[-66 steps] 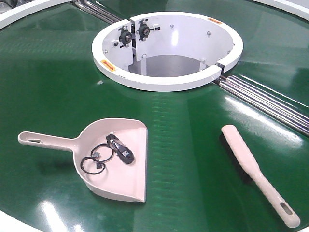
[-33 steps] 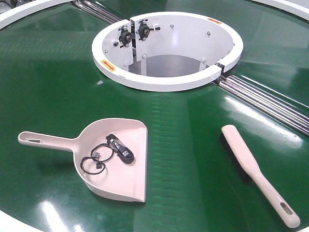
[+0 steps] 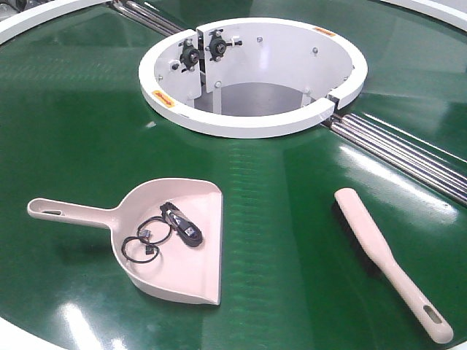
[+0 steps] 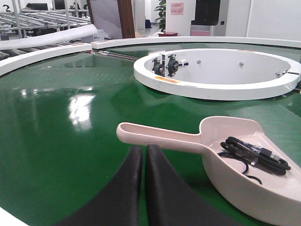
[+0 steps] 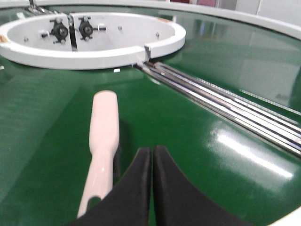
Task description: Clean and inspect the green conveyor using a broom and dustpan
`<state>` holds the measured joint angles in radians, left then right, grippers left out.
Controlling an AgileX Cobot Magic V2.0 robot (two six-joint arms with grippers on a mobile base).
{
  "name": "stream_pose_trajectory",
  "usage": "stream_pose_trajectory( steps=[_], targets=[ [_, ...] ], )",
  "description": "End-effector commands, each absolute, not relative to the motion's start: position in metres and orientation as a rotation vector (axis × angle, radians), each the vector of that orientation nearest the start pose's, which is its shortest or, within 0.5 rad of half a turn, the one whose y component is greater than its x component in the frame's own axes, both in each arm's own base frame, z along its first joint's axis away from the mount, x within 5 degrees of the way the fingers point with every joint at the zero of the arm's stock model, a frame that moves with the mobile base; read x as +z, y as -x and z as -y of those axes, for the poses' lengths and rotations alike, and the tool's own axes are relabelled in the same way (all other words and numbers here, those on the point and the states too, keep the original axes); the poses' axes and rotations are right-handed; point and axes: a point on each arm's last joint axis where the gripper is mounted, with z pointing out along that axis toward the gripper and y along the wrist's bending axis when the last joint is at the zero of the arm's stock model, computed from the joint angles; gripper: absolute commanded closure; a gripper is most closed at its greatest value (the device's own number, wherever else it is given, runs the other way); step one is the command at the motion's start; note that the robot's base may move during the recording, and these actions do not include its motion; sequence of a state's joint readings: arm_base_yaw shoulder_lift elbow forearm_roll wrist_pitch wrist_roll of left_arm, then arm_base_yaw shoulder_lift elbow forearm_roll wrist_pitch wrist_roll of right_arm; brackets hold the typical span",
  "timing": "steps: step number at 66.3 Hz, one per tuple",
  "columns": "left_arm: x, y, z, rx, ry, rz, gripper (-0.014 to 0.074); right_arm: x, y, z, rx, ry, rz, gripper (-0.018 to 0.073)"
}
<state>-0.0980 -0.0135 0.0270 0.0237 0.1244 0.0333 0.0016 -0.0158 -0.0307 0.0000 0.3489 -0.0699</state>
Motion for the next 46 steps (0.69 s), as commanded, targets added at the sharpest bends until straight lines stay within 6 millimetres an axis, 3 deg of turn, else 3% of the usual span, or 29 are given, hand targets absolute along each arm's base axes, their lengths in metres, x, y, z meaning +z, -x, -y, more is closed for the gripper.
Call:
stream_pose_trajectory(
  steps=[1,11,46],
  targets=[
    [0.1898,-0.0565,0.006,-0.053,-0.113,-1.569,0.0603,0.2011,-0.0528,0.0007,-0.065,0.055,-1.659,0.0569],
    [0.1898,-0.0565,0.006,-0.053,-0.113,-1.569,0.0603,0.1928,-0.0564,0.0006,-0.057,0.044,-1.563,0.0569],
    [0.1898,-0.0565,0.006,-0.053,-0.113,-1.569,0.0603,0.193,-0.0564,0.0007,-0.009,-0.006,-1.564,0.0569]
  ],
)
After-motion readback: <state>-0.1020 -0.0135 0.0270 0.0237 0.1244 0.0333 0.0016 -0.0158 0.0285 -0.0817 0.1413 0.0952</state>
